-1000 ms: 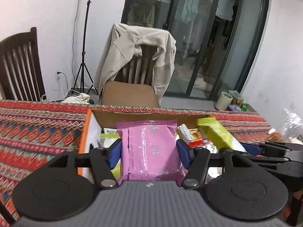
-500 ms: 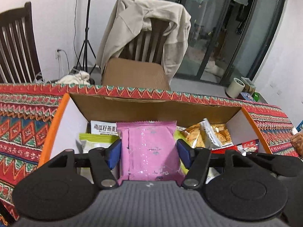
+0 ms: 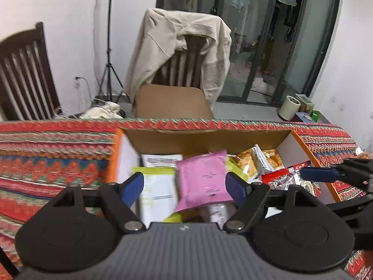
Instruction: Organize snacks
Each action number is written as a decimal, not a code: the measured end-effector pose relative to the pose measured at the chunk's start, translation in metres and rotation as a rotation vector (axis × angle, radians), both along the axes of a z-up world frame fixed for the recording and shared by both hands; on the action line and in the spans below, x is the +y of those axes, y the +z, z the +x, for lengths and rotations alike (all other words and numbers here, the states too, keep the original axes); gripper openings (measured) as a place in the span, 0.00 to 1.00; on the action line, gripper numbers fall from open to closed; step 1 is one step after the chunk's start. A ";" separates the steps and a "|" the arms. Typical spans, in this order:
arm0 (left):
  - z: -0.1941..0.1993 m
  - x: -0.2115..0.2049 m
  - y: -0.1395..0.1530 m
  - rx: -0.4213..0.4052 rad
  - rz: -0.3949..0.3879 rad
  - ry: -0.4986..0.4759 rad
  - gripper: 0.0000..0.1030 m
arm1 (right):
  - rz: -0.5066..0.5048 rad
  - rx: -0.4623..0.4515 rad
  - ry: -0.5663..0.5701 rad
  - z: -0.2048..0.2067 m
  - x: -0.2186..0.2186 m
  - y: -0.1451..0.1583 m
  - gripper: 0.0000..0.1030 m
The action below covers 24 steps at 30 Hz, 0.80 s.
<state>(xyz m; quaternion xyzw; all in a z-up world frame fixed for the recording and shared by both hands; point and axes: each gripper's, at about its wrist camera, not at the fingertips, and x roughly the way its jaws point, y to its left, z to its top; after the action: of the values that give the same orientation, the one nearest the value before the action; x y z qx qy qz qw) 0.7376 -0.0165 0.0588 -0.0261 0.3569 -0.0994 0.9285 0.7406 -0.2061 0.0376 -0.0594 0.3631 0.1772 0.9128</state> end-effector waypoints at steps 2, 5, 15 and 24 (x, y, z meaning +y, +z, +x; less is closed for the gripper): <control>-0.012 0.011 0.017 -0.008 0.009 0.014 0.77 | 0.009 -0.003 0.004 -0.009 -0.005 0.013 0.59; -0.034 0.026 0.043 -0.028 0.018 0.023 0.79 | 0.000 -0.035 -0.006 -0.029 -0.015 0.038 0.60; -0.175 0.049 0.129 -0.169 0.072 0.025 0.96 | -0.006 -0.153 -0.055 -0.136 -0.060 0.133 0.82; -0.333 0.039 0.161 -0.283 0.047 0.002 1.00 | 0.095 -0.240 -0.118 -0.265 -0.104 0.169 1.00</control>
<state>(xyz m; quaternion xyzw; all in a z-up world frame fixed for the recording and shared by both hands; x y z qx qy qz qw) 0.4046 0.0225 0.2194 0.0097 0.2246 -0.0929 0.9700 0.4758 -0.3101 0.2069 -0.0152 0.2452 0.1318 0.9604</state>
